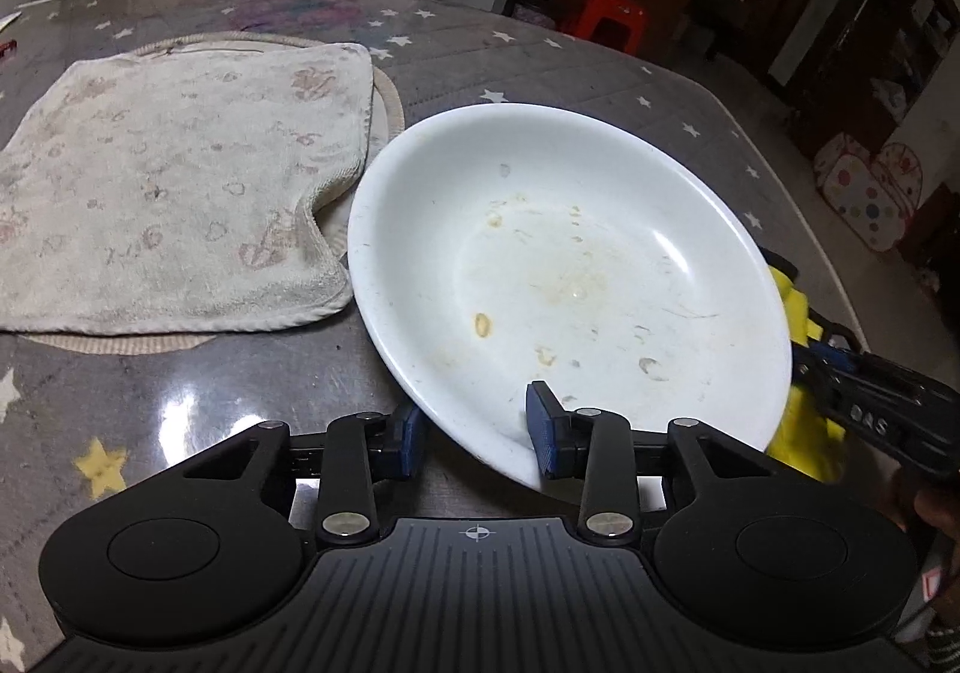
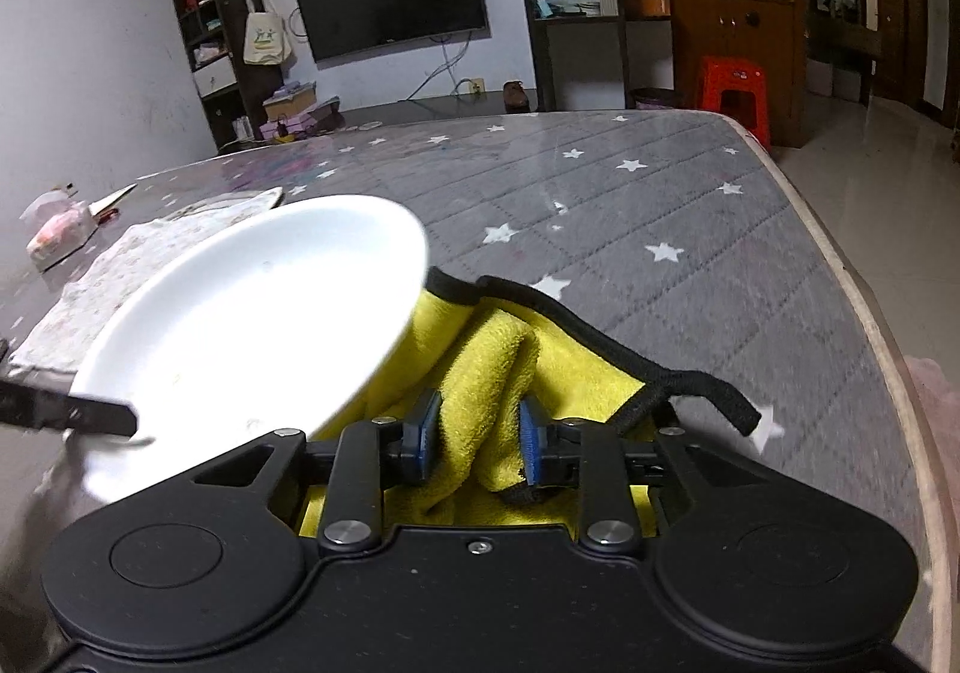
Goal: Clean bowl
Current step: 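Grasp the white bowl rim with the left tool and lift it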
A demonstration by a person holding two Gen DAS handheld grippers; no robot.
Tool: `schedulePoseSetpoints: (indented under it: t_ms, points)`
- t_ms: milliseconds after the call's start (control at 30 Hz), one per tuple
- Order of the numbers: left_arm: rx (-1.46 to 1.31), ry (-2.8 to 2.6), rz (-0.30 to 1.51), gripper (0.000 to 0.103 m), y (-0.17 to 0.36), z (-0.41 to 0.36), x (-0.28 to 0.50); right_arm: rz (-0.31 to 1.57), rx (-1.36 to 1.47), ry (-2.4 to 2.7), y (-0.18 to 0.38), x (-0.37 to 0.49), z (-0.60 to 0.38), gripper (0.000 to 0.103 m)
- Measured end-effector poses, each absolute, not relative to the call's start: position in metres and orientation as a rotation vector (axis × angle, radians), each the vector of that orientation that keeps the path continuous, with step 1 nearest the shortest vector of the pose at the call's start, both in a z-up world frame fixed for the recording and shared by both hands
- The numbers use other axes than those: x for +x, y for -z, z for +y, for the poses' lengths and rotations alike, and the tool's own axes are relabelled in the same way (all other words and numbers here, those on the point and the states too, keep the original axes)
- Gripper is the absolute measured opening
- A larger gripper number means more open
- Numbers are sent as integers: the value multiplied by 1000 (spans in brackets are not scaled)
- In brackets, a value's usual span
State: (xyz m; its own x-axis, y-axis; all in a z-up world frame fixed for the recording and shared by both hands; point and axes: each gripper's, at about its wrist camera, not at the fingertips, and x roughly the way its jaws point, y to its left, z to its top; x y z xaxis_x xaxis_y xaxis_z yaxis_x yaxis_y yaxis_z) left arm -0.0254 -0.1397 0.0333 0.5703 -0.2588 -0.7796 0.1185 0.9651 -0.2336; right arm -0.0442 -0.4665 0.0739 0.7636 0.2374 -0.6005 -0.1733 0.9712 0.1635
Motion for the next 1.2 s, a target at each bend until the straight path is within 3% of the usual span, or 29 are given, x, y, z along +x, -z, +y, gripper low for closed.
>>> schedulePoseSetpoints:
  t_ms: [400, 667, 1200]
  points:
    - [-27, 254, 936, 37, -35, -147, -20, 634, -23, -254, -77, -81, -447, 29]
    - [92, 296, 921, 39, -36, -154, -11, 610, -41, -283, -75, -62, -450, 29]
    - [200, 459, 948, 40, -35, -147, 25, 614, 114, -345, -68, -21, -489, 29]
